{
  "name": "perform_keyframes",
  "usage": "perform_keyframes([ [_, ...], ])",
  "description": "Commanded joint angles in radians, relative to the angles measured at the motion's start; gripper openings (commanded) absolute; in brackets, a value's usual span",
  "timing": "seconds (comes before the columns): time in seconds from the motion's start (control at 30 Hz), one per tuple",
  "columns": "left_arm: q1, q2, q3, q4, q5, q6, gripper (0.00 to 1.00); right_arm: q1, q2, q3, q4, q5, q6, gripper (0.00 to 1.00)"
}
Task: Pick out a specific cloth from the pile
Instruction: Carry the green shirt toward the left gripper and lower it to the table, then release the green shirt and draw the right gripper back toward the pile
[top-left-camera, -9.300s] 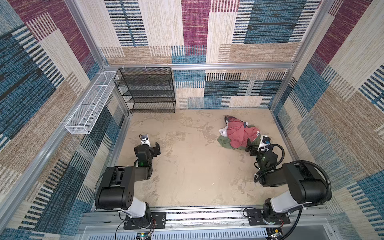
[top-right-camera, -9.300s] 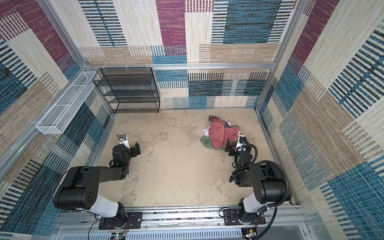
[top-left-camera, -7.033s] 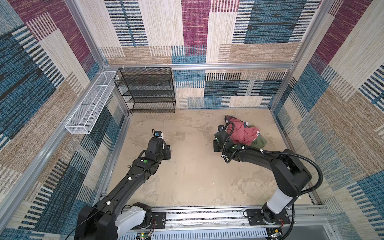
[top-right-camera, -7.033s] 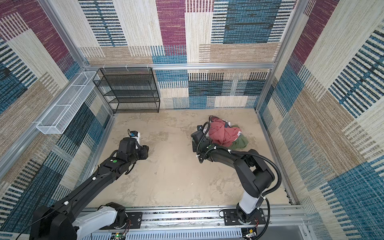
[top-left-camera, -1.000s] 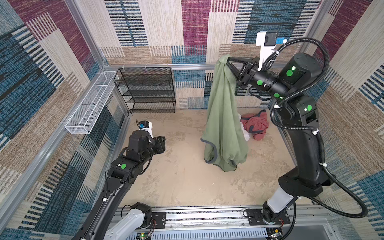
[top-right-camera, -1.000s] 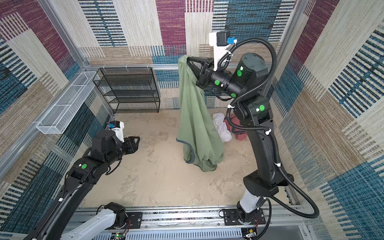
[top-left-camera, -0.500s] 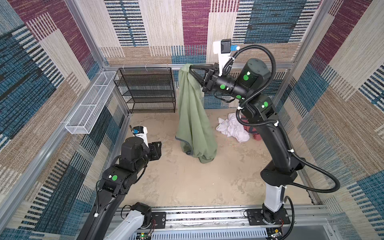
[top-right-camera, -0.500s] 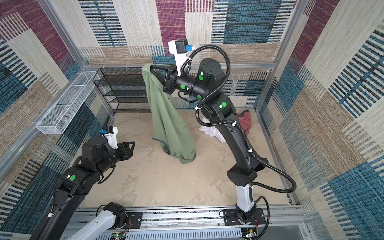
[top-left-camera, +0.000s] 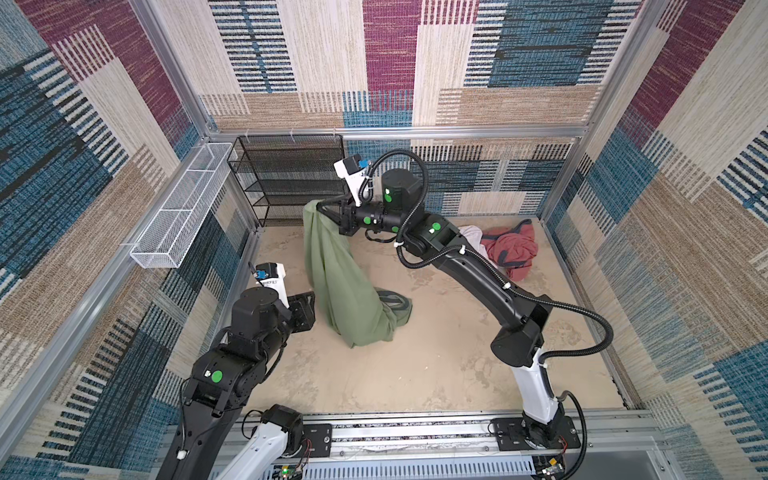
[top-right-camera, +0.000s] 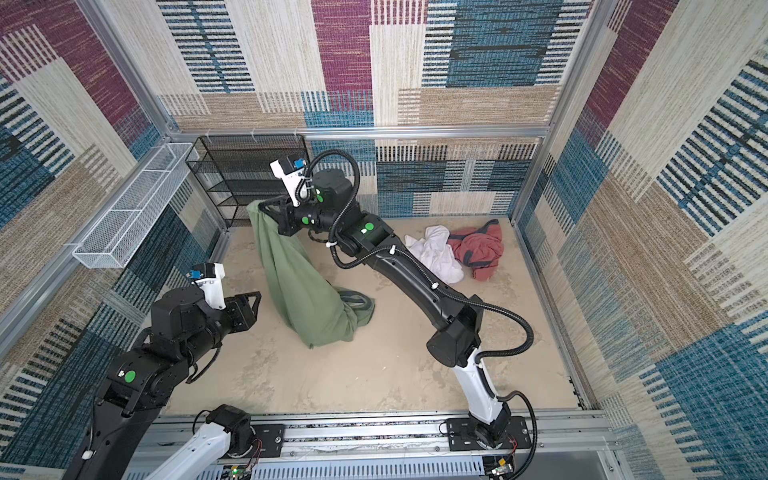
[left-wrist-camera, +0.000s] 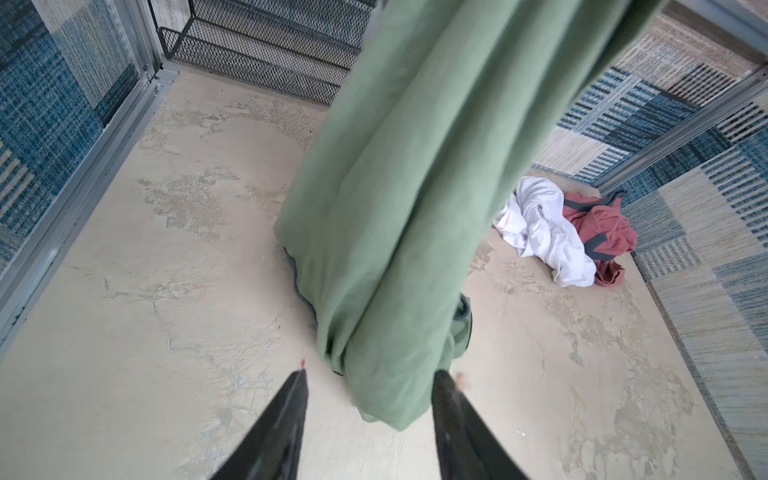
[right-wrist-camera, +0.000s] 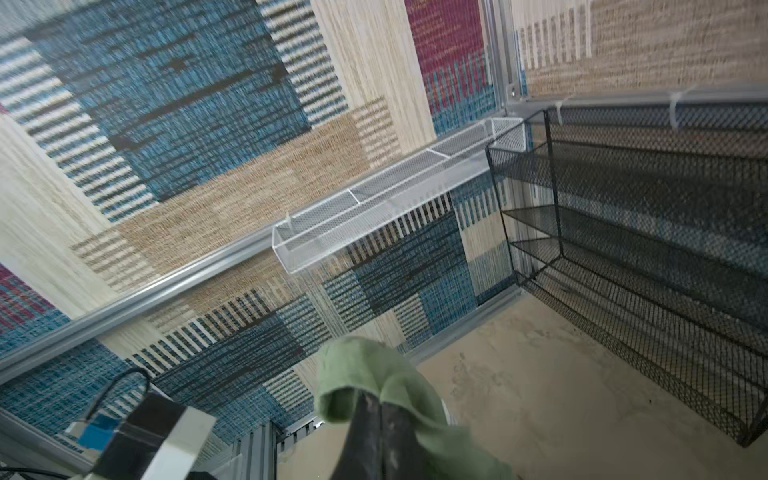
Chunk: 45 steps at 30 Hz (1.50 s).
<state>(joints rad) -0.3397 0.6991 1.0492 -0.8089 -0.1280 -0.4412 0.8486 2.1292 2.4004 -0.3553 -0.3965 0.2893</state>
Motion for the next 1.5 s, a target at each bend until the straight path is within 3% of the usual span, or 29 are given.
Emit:
perform_keyframes([
  [0.0,0.001,-0.013,-0.022,-0.045,0.003,-0.011,0.52,0.009,0.023,-0.064,0.066,0.059,-0.014,0.00],
  [0.33,0.002,-0.058,-0.096,-0.073,0.035,-0.021,0.52,0.013,0.043,-0.438,0.276,0.153,0.042,0.00],
  [0.5,0.001,-0.028,-0.077,-0.105,0.038,-0.029,0.50,0.013,0.089,-0.483,0.315,0.172,0.068,0.00],
  [0.6,0.001,-0.036,-0.095,-0.105,0.038,-0.045,0.50,0.014,0.114,-0.454,0.292,0.203,0.052,0.15],
  [0.67,0.001,-0.042,-0.112,-0.103,0.040,-0.055,0.51,0.011,0.118,-0.437,0.271,0.226,0.043,0.32],
  [0.73,0.001,-0.041,-0.130,-0.100,0.054,-0.066,0.51,0.009,0.106,-0.440,0.257,0.245,0.032,0.35],
  [0.87,0.001,-0.021,-0.155,-0.080,0.083,-0.083,0.49,-0.015,0.026,-0.533,0.291,0.258,0.050,0.51],
  [1.0,0.000,-0.011,-0.198,-0.010,0.136,-0.100,0.47,-0.076,-0.117,-0.740,0.405,0.215,0.100,0.53],
  [1.23,-0.035,0.024,-0.235,0.054,0.167,-0.115,0.46,-0.137,-0.367,-1.065,0.515,0.275,0.115,0.57],
  [1.47,-0.146,0.103,-0.256,0.162,0.137,-0.147,0.46,-0.167,-0.572,-1.269,0.528,0.325,0.119,0.59],
])
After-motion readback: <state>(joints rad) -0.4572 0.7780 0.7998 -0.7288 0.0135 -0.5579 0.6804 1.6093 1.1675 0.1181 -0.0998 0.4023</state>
